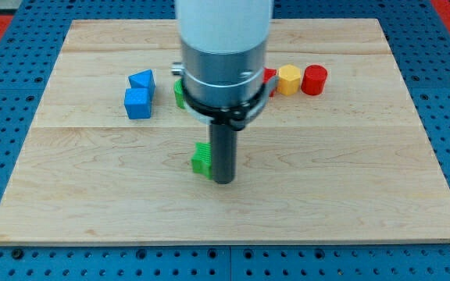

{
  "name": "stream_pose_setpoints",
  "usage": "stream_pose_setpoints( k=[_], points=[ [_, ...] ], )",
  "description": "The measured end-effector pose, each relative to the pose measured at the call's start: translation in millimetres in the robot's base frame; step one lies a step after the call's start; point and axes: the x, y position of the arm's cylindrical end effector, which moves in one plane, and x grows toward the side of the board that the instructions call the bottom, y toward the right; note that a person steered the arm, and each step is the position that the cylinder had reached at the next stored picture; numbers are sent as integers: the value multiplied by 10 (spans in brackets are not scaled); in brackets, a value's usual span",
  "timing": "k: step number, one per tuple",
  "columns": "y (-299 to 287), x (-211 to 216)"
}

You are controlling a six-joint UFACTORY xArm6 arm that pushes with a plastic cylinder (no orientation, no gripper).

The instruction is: Push the green star below the green circle

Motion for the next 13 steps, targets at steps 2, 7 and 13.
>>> stream_pose_setpoints(
  k=[2, 7, 13],
  points=[
    [-516, -378],
    [-964, -638],
    [244, -339]
  ],
)
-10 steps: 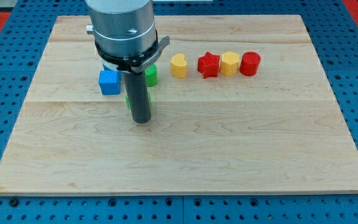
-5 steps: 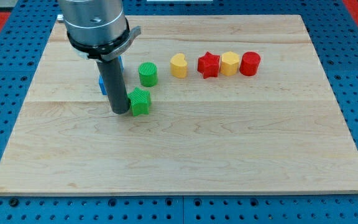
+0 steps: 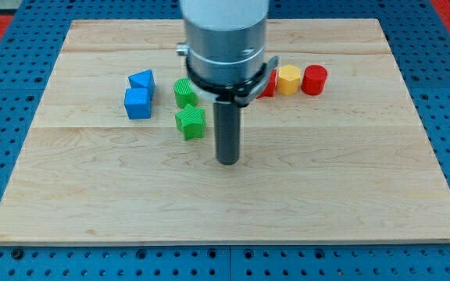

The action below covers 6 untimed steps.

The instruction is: Push the green star below the green circle

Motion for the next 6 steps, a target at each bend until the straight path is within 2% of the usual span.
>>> stream_pose_setpoints(
  k=[1, 3, 6],
  points=[
    [-71, -198],
    [-415, -296],
    [-265, -436]
  ],
)
